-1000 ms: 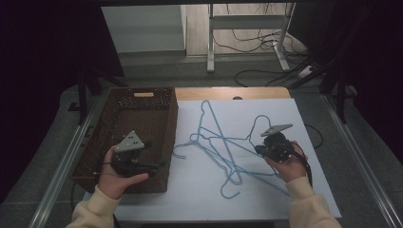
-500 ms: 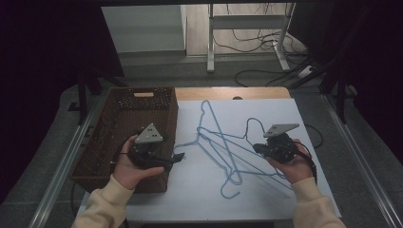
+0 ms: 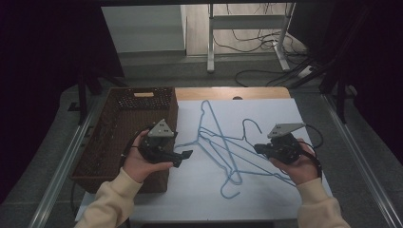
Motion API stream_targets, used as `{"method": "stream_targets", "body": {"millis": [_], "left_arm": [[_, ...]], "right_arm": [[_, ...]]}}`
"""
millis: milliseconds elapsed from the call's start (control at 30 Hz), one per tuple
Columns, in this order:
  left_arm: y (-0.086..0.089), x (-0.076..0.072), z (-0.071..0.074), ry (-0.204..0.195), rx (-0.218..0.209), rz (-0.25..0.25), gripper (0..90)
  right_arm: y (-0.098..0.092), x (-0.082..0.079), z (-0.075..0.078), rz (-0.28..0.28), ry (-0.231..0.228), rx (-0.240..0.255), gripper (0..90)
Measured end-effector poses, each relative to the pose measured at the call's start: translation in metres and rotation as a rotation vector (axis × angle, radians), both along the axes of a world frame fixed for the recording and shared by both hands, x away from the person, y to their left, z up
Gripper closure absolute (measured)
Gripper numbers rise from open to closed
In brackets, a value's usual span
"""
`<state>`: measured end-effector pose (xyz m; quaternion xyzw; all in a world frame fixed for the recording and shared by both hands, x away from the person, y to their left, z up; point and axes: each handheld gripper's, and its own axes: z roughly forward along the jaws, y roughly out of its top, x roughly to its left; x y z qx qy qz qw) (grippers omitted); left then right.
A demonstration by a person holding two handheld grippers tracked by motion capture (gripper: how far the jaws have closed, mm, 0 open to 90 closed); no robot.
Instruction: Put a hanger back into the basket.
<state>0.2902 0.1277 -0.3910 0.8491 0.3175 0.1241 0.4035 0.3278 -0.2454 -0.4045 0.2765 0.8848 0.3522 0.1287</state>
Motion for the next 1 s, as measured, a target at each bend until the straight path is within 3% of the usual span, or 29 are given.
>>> {"method": "stream_targets", "body": {"millis": [267,533,700,800,1000], "left_arm": [[-0.016,0.013,-0.005,0.017,0.028,-0.017,19.0],[-0.044,0.03,-0.01,0.038,0.05,-0.056,19.9],[-0.072,0.046,-0.018,0.051,0.098,-0.08,20.8],[-0.085,0.054,-0.024,0.041,0.142,-0.091,22.7],[-0.106,0.067,-0.04,0.028,0.189,-0.107,27.5]], "right_arm": [[-0.002,-0.002,0.006,0.017,0.008,0.033,87.8],[-0.002,-0.006,0.014,0.044,0.006,0.06,87.8],[-0.001,-0.008,0.016,0.064,0.012,0.068,87.7],[0.001,-0.01,0.017,0.075,0.018,0.067,87.8],[0.004,-0.01,0.015,0.093,0.028,0.065,87.8]]}}
